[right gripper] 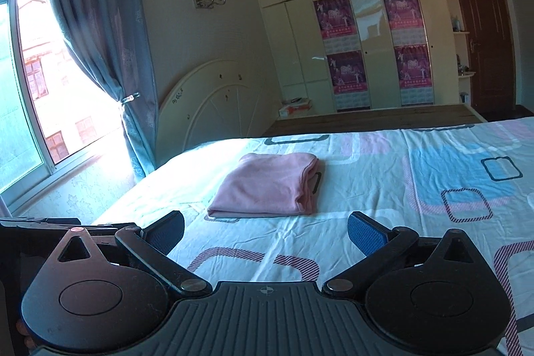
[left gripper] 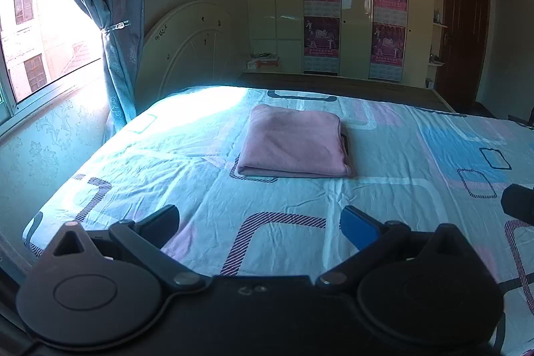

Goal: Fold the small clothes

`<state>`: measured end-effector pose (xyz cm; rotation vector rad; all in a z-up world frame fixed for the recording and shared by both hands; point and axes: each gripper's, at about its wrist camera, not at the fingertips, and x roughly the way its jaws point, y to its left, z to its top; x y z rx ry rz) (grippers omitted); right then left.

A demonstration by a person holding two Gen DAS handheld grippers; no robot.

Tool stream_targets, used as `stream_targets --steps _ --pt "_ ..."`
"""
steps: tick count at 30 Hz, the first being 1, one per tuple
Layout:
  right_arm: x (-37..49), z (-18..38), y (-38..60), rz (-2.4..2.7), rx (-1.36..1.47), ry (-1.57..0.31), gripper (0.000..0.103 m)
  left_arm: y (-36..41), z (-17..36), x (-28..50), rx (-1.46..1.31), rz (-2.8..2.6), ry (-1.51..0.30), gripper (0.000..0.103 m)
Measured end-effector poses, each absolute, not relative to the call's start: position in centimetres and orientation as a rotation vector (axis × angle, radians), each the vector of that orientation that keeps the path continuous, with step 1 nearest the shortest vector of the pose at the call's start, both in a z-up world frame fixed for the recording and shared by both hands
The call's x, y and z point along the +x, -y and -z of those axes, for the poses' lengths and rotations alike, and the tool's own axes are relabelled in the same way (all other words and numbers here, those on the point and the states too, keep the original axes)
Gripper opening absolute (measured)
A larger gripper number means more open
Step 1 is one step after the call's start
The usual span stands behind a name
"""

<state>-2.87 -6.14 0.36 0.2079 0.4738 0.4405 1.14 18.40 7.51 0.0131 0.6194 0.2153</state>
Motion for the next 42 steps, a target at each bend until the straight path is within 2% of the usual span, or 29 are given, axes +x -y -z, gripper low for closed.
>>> stream_targets --steps 42 --pt "-4.2 -0.7 4.9 -0.453 0.210 -0.470 0.103 -18.2 -8.3 -0.6 0.026 -0.184 -0.620 0.103"
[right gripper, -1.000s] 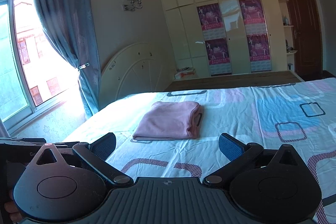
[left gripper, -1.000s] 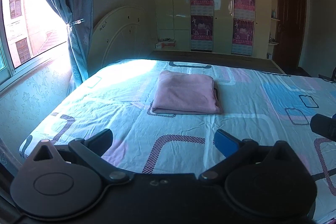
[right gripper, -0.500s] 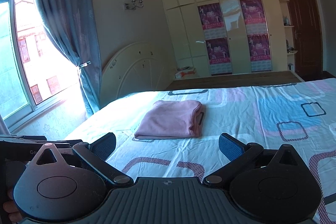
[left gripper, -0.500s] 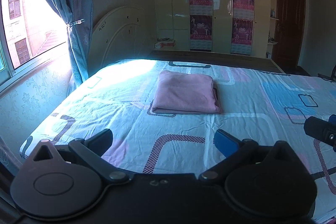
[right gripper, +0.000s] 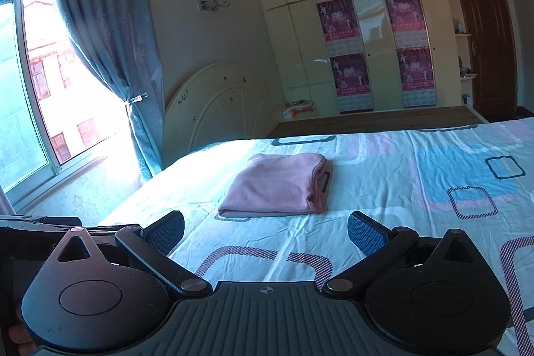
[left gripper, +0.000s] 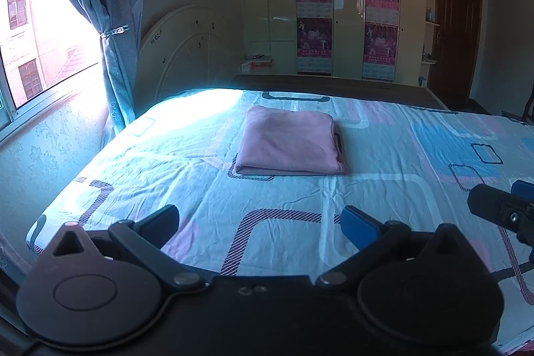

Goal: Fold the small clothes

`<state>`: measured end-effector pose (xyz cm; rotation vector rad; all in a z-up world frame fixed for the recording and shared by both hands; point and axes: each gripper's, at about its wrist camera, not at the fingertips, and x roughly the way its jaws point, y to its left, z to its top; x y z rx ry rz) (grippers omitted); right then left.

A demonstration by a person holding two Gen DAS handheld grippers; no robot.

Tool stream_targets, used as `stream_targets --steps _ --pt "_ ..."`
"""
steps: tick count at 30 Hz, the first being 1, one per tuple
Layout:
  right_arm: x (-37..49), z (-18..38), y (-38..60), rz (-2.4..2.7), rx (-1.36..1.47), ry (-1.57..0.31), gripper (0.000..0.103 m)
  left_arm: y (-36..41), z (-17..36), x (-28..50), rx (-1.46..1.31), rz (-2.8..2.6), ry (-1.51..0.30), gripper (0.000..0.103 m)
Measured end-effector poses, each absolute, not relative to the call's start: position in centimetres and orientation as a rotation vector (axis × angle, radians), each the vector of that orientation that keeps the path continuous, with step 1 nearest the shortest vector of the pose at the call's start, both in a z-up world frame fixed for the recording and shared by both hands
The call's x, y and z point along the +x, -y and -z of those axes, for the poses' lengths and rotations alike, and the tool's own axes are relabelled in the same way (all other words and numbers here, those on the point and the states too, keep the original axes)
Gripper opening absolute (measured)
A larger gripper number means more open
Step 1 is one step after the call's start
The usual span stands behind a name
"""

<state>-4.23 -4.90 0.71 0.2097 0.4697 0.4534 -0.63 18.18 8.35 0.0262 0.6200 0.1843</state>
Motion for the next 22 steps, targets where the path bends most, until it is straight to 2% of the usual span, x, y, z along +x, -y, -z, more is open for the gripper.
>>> stream_targets --steps 22 --pt "-1.4 1.4 5.5 -0.408 0.235 -0.543 0.103 -16.9 -6.1 3.4 0.074 -0.111 -0.631 0.103"
